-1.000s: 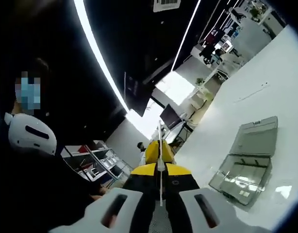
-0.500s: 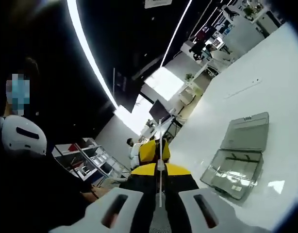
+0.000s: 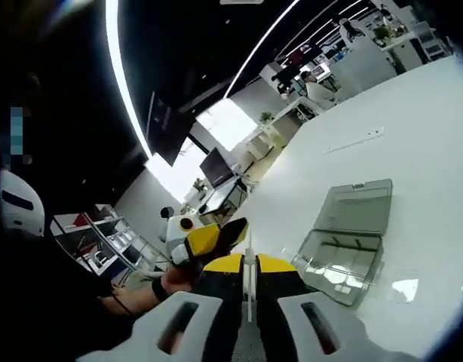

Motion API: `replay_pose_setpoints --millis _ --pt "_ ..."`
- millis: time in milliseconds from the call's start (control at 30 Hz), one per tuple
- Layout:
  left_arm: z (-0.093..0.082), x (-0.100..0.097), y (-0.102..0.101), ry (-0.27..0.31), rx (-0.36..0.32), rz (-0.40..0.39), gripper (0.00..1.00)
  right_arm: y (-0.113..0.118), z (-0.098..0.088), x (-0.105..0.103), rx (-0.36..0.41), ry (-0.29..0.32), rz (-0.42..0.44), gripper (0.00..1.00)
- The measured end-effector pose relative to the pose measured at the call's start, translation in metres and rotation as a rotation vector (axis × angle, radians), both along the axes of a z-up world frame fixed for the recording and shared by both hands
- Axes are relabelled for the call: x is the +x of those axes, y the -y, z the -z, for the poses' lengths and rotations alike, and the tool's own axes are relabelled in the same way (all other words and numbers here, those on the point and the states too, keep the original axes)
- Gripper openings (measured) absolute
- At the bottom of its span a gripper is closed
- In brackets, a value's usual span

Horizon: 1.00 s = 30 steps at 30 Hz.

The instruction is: Insert the divider into the dual guide fixture by aligning both edges with the guide slots and pushing it downward to the bottom, including one-sided entry, uneven engagement, binding, and posture correction.

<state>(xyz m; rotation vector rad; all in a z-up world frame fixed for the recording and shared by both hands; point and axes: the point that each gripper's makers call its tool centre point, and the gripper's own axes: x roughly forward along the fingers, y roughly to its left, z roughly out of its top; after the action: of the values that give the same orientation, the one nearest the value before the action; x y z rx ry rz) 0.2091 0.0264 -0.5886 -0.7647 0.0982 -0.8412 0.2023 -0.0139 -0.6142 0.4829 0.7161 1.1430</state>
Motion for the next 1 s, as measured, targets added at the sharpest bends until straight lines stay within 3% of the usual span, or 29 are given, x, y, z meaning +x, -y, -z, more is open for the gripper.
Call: replay_pose_setpoints --millis 500,600,1000 --pt "0.016 -0.004 -0.025 0.021 0.154 -0.006 0.28 -0.017 0.019 0.008 -0.103 -0.03 0.074 0.0" --pt "0.02 -0.003 -0.027 0.054 0.227 0.003 0.3 -0.018 0.023 0.013 -0.126 -0.035 0.094 0.0" --pt "0.031 0.005 -0.019 0.066 0.37 0.043 0.36 -0.008 0.032 0.03 -0.156 -0.077 0.168 0.0"
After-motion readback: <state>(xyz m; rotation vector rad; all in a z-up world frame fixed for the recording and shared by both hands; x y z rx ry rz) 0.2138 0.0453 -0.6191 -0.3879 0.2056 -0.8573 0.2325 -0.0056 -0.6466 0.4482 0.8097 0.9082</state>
